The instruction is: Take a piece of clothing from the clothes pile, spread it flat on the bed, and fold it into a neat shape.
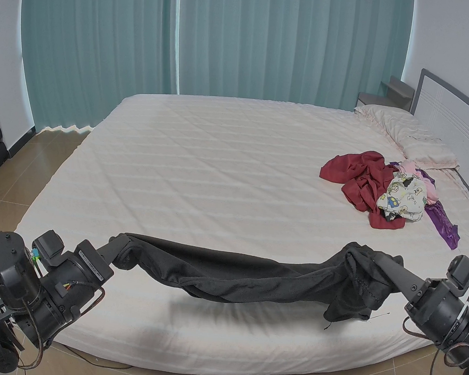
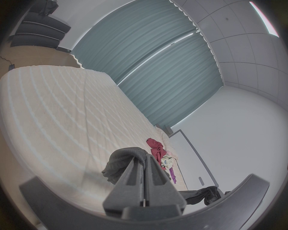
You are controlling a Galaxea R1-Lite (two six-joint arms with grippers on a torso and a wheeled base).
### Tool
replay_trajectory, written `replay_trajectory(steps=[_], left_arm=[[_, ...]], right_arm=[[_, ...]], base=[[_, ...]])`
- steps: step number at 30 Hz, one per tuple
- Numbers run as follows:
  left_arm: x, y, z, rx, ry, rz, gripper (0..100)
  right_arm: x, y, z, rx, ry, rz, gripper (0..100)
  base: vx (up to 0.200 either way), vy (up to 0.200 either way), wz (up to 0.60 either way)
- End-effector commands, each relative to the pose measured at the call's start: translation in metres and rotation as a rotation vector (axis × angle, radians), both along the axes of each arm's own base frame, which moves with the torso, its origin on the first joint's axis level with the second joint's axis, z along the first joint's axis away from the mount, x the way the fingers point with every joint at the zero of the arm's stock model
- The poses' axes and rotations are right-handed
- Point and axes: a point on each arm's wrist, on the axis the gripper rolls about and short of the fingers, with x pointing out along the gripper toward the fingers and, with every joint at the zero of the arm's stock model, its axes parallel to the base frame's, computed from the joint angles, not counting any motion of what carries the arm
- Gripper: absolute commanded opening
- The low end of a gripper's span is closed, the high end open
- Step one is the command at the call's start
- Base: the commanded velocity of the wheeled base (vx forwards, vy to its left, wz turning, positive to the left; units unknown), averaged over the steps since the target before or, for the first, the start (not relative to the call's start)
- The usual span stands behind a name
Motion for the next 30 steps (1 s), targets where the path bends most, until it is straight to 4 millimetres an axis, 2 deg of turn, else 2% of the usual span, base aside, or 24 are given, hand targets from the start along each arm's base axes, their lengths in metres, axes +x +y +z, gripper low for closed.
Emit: replay_trajectory(steps=[1, 4, 6, 10, 13, 14, 15, 16, 19, 21, 23, 24, 25, 26, 30], left_arm=[[-0.012, 0.006, 0.015, -0.032, -0.071, -0.007, 0], [-0.015, 0.008, 0.022, -0.026, -0.111, -0.005, 0], [-0.018, 0.010, 0.025, -0.031, -0.130, -0.004, 0], [-0.031, 0.019, 0.052, -0.042, -0.256, 0.008, 0], [-0.033, 0.023, 0.067, -0.024, -0.283, 0.024, 0], [-0.033, 0.023, 0.068, -0.025, -0.284, 0.026, 0], [-0.034, 0.027, 0.086, -0.036, -0.308, 0.048, 0], [-0.034, 0.028, 0.095, -0.031, -0.302, 0.055, 0], [-0.028, 0.028, 0.105, 0.005, -0.249, 0.066, 0], [-0.024, 0.027, 0.113, 0.039, -0.190, 0.068, 0], [-0.022, 0.026, 0.113, 0.051, -0.168, 0.067, 0], [-0.022, 0.026, 0.113, 0.051, -0.168, 0.067, 0], [-0.020, 0.026, 0.116, 0.049, -0.170, 0.066, 0], [-0.019, 0.025, 0.115, 0.052, -0.166, 0.069, 0], [0.009, 0.023, 0.100, 0.090, -0.095, 0.125, 0]], right_arm=[[-0.025, -0.013, 0.025, 0.099, -0.133, 0.055, 0], [-0.035, -0.019, 0.040, 0.146, -0.215, 0.099, 0], [-0.036, -0.021, 0.042, 0.152, -0.226, 0.102, 0], [-0.036, -0.031, 0.084, 0.207, -0.327, 0.039, 0], [-0.030, -0.033, 0.109, 0.197, -0.314, -0.004, 0], [-0.030, -0.033, 0.110, 0.198, -0.313, -0.005, 0], [-0.025, -0.034, 0.128, 0.202, -0.306, -0.028, 0], [-0.021, -0.035, 0.137, 0.209, -0.302, -0.044, 0], [-0.002, -0.033, 0.149, 0.203, -0.277, -0.093, 0], [0.031, -0.033, 0.159, 0.183, -0.269, -0.163, 0], [0.049, -0.035, 0.164, 0.171, -0.271, -0.195, 0], [0.049, -0.035, 0.164, 0.171, -0.271, -0.195, 0], [0.075, -0.035, 0.165, 0.151, -0.259, -0.213, 0], [0.080, -0.034, 0.163, 0.148, -0.248, -0.213, 0], [0.121, -0.024, 0.149, 0.123, -0.183, -0.233, 0]], base=[[-0.200, 0.000, 0.00], [-0.200, 0.000, 0.00], [-0.200, 0.000, 0.00], [-0.200, 0.000, 0.00], [0.000, 0.000, 0.00], [0.000, 0.000, 0.00], [0.000, 0.000, 0.00], [0.000, 0.000, 0.00], [0.000, 0.000, 0.00], [0.000, 0.000, 0.00], [0.000, 0.000, 0.00], [0.000, 0.000, 0.00], [0.000, 0.000, 0.00], [0.000, 0.000, 0.00], [0.000, 0.000, 0.00]])
